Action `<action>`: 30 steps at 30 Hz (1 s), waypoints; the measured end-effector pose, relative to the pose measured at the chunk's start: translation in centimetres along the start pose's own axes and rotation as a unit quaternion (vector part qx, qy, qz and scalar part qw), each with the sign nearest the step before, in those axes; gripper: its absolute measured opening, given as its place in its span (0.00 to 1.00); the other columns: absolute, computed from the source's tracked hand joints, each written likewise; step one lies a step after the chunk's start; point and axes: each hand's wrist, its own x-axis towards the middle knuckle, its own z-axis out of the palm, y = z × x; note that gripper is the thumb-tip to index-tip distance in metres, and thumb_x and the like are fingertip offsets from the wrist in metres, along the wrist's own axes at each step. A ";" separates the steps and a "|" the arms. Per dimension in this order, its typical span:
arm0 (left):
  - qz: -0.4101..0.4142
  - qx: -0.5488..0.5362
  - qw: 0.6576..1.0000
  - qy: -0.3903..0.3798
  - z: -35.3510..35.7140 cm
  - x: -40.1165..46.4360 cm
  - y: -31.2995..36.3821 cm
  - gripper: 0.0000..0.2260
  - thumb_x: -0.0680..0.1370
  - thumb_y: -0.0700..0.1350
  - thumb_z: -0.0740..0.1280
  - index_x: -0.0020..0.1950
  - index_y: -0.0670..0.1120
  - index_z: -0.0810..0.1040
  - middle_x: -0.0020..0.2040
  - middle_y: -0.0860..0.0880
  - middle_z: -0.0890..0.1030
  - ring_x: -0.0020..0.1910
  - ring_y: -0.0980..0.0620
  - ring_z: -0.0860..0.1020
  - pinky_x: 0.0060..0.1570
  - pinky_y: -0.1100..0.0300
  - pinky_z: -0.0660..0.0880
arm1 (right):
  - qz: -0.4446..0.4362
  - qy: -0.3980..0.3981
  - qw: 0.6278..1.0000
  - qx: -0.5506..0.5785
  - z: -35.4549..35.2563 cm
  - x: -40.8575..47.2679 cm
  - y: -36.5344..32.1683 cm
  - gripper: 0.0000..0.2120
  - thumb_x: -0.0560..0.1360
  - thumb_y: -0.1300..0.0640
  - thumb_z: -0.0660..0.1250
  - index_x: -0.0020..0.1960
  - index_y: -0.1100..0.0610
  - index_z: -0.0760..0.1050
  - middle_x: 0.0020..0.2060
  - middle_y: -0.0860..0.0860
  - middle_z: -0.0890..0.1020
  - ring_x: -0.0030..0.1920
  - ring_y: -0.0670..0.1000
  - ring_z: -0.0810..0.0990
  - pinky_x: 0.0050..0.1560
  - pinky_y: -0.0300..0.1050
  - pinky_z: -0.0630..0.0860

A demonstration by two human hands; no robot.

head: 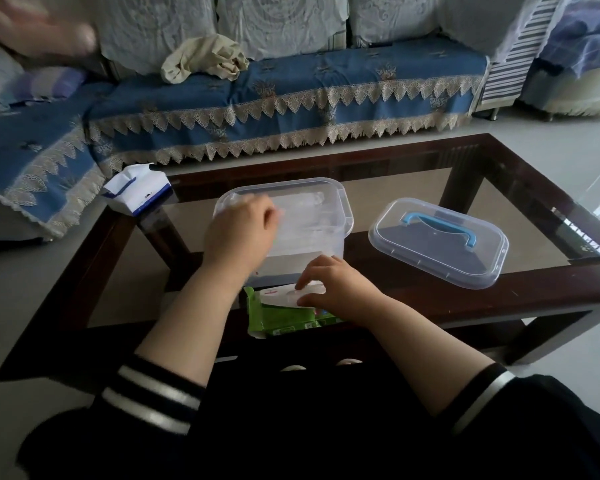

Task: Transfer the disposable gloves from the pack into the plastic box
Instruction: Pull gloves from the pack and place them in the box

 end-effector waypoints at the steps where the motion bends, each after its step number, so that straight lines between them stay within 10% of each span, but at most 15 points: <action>1: -0.002 -0.049 0.997 -0.061 0.1 -1.2 0.6 0.12 0.81 0.52 0.61 0.49 0.46 0.79 0.43 0.49 0.80 0.39 0.52 0.76 0.35 0.60 0.70 | 0.011 -0.023 0.999 -0.031 0.2 0.1 0.1 0.11 0.72 0.48 0.71 0.53 0.48 0.80 0.57 0.47 0.74 0.61 0.49 0.69 0.62 0.49 0.70; 4: -0.030 -0.097 0.956 -0.275 1.6 -3.4 0.7 0.11 0.79 0.56 0.65 0.55 0.51 0.80 0.50 0.53 0.81 0.47 0.54 0.79 0.49 0.55 0.78 | 0.029 -0.048 0.993 -0.101 0.3 0.3 0.0 0.12 0.75 0.49 0.68 0.57 0.49 0.80 0.59 0.49 0.73 0.62 0.52 0.68 0.62 0.49 0.69; 8: -0.011 -0.054 0.925 -0.376 4.3 -4.5 -0.6 0.32 0.74 0.54 0.72 0.76 0.52 0.64 0.73 0.52 0.67 0.72 0.49 0.65 0.69 0.51 0.66 | 0.043 -0.049 0.992 -0.109 0.6 0.3 -0.3 0.12 0.77 0.48 0.65 0.59 0.48 0.80 0.59 0.49 0.72 0.61 0.52 0.67 0.62 0.48 0.68; 30: -0.009 -0.065 0.935 -0.348 6.5 -4.9 -1.4 0.29 0.72 0.55 0.74 0.71 0.52 0.70 0.66 0.48 0.71 0.66 0.45 0.67 0.63 0.49 0.69 | 0.085 0.198 0.958 0.189 -1.0 -0.3 -1.7 0.02 0.74 0.62 0.69 0.44 0.59 0.81 0.41 0.48 0.81 0.44 0.45 0.77 0.42 0.28 0.69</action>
